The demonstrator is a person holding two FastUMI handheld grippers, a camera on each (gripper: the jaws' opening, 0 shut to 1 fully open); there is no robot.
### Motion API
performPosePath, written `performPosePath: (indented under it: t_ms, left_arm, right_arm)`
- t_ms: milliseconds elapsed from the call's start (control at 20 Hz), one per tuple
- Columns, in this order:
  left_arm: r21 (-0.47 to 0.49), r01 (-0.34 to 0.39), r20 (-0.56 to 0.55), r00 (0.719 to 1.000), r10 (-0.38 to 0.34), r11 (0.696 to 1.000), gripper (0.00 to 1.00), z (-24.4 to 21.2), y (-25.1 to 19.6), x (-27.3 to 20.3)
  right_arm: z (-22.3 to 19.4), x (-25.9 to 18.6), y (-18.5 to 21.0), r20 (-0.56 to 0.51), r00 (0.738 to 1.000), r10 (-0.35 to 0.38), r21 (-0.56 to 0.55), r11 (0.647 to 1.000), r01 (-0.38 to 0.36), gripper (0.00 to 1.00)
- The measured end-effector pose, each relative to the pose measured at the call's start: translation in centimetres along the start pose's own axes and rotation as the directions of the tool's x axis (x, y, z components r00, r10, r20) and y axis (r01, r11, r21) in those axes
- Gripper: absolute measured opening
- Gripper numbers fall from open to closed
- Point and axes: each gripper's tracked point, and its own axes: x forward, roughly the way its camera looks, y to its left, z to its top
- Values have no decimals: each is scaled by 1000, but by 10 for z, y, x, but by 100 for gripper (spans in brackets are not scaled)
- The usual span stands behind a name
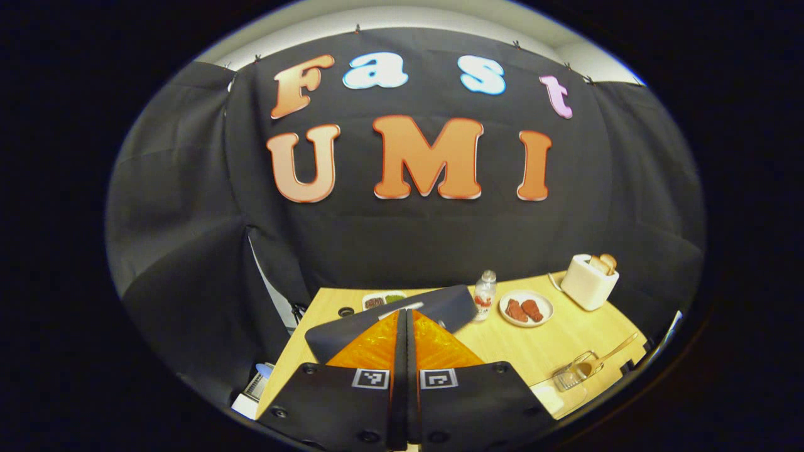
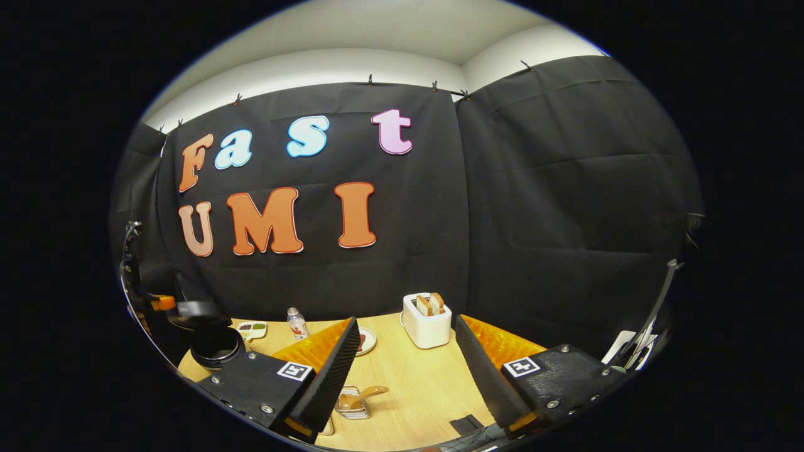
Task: Close the left gripper, press the button to open the rice cooker; take a wooden spoon from the chopstick holder with the right hand, scoop a spoonful of rice and pour it into the rice cooker, then put the wooden spoon back into the chopstick holder.
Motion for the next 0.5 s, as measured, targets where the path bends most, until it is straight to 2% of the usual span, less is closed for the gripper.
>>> performPosePath:
  t_ms: [50, 200, 300, 350, 400, 500]
  left_arm:
    - [-21, -2, 28, 1000, 3, 1000, 2, 8, 1, -12]
    - [-50, -9, 116, 993, 15, 999, 7, 42, 10, -42]
    - [-60, -22, 161, 986, 32, 998, 2, 58, 16, -63]
    - [-63, -33, 172, 984, 44, 997, 4, 62, 21, -72]
    - [-66, -49, 181, 982, 60, 997, 4, 67, 26, -82]
    - [-62, -61, 213, 974, 73, 996, 2, 78, 33, -94]
  right_arm:
    - [0, 0, 1, 2, 1000, 5, 6, 1000, -5, 95]
    - [-1, 3, 6, 16, 1000, 18, 23, 1000, -19, 95]
    - [-1, 5, 5, 33, 999, 22, 34, 999, -23, 95]
    - [-3, 8, 5, 42, 999, 18, 43, 999, -20, 100]
    - [-5, 11, 4, 51, 999, 16, 53, 998, -19, 95]
    - [-14, 19, 5, 68, 998, 20, 79, 997, -25, 95]
